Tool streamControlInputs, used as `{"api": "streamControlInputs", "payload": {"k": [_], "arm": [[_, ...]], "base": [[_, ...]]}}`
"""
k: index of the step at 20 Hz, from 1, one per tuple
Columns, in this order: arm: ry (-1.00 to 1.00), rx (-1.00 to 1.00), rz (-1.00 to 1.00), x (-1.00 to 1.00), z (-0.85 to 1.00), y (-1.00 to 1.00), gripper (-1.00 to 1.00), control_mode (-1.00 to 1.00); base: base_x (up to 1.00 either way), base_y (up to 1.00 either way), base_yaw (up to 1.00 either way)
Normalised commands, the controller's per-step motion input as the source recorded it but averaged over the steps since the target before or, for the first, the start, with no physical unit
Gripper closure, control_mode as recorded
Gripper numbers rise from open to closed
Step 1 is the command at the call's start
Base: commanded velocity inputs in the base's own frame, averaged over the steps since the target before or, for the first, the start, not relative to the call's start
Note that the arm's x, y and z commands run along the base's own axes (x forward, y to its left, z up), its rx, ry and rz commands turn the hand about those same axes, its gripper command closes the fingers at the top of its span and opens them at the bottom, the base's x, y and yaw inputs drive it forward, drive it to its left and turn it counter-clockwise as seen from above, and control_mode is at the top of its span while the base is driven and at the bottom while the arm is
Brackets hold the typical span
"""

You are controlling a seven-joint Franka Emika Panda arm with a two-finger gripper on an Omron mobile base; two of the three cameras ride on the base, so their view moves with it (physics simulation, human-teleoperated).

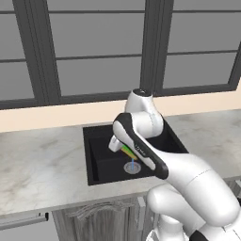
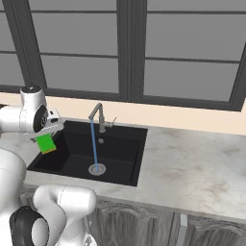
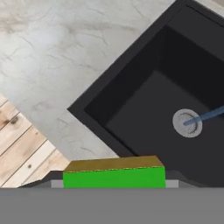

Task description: Soak the sponge with water for a few seconds and then drop it inside the sink.

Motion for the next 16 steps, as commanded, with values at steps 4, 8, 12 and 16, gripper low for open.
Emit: {"api": "streamControlInputs", "payload": {"k": [4,8,12,16], "arm": [[0.00,0.00,0.13,0.04,0.01,0.00,1.00,-1.00],[0.00,-0.03,0.07,0.04,0.00,-0.02,1.00,-1.00],[0.00,-0.07,0.00,0.06,-0.04,-0.06,1.00,-1.00],[0.00,-0.19,0.01,0.25,-0.14,-0.02,1.00,-1.00]], "base": [[0.00,0.00,0.00],[0.00,0.00,0.00],[0.00,0.00,0.00],[0.00,0.00,0.00]]}}
